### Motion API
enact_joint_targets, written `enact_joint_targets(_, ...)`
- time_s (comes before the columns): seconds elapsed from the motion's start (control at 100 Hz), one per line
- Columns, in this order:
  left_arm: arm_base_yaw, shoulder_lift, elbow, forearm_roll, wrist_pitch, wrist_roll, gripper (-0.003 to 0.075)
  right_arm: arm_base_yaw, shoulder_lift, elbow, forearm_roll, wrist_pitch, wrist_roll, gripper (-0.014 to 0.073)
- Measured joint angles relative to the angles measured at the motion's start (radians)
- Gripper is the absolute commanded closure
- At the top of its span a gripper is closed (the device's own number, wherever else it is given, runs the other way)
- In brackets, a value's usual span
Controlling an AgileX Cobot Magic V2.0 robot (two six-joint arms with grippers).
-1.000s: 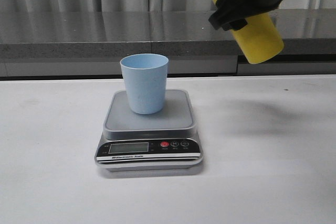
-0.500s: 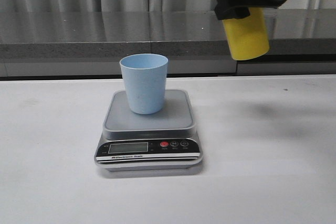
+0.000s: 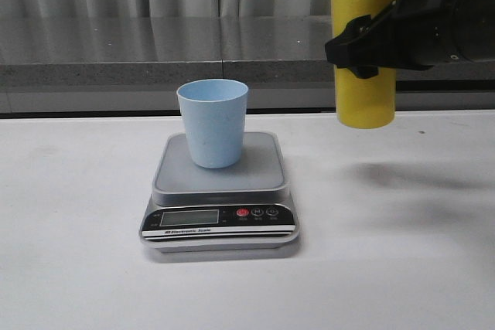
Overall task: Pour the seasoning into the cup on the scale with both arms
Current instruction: 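Tilt the yellow bottle upright and move it back beside the scale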
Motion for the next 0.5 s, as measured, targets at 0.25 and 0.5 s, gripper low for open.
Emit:
enact_joint_targets(0.25, 0.000, 0.000, 0.000, 0.000, 0.000, 0.000, 0.0738, -0.003, 0.054, 0.016, 0.011, -0.094, -0.006, 0.0370)
enact_joint_targets(0.5, 0.000, 0.000, 0.000, 0.000, 0.000, 0.000, 0.0738, -0.003, 0.108, 0.023, 0.011, -0.151, -0.009, 0.0370)
